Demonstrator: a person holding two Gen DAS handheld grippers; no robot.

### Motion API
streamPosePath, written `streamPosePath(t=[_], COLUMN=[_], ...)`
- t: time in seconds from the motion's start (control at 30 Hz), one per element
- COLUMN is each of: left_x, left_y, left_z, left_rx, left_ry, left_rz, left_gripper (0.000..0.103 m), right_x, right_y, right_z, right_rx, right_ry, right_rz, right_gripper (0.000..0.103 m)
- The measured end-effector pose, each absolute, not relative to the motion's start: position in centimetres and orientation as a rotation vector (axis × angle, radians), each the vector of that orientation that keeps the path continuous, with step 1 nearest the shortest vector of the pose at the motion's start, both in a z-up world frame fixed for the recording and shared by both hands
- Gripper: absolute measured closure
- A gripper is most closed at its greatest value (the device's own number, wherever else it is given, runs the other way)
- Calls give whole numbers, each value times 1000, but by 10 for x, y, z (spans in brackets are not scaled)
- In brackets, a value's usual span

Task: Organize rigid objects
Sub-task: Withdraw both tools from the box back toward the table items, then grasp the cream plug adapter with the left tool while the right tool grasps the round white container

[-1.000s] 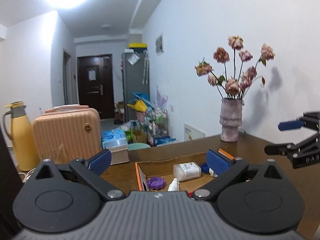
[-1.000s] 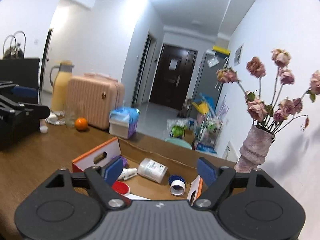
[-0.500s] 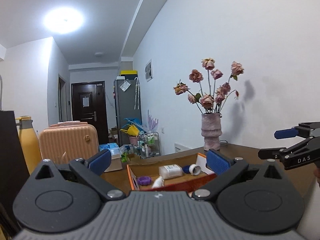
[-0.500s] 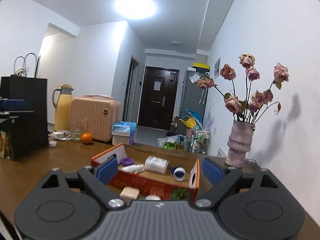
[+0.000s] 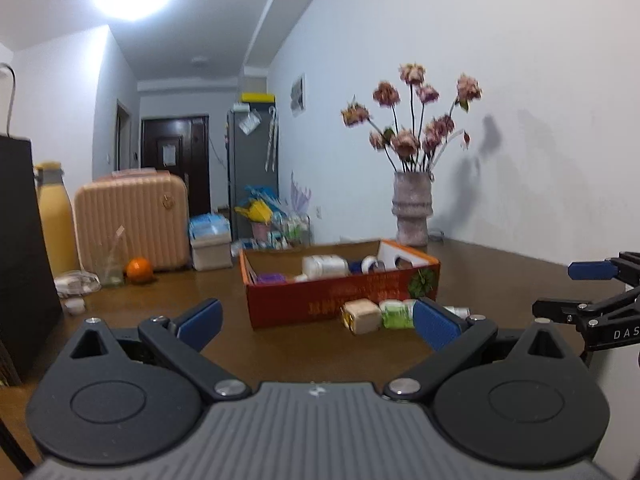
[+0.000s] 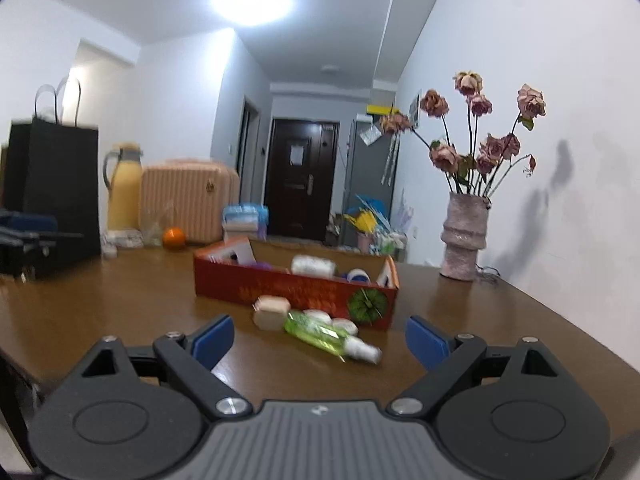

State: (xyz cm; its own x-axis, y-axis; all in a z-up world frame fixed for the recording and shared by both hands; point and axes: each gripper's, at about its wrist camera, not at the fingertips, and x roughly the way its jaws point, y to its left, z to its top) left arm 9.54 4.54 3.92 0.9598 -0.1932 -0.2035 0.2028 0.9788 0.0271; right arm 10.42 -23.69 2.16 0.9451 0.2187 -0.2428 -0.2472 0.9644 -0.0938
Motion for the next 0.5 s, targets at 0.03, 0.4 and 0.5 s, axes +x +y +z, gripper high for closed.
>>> streamPosePath(t=[0.03, 0.4, 0.5], left_x=[100, 172, 207], left_y=[43, 24, 20], left_z=[35, 6, 12], left_rx=[52, 34, 7], left_ry=[217, 389, 429], left_rz=[-200, -215, -211], left_gripper=[0, 0, 0], right_x=[106, 168, 194], right_y=[-238, -245, -251], right_z=[20, 6, 9], right_rx=[-128, -82, -26], right_ry=[244, 336, 358], right_rz=[234, 259, 288], right_gripper=[10, 12, 14])
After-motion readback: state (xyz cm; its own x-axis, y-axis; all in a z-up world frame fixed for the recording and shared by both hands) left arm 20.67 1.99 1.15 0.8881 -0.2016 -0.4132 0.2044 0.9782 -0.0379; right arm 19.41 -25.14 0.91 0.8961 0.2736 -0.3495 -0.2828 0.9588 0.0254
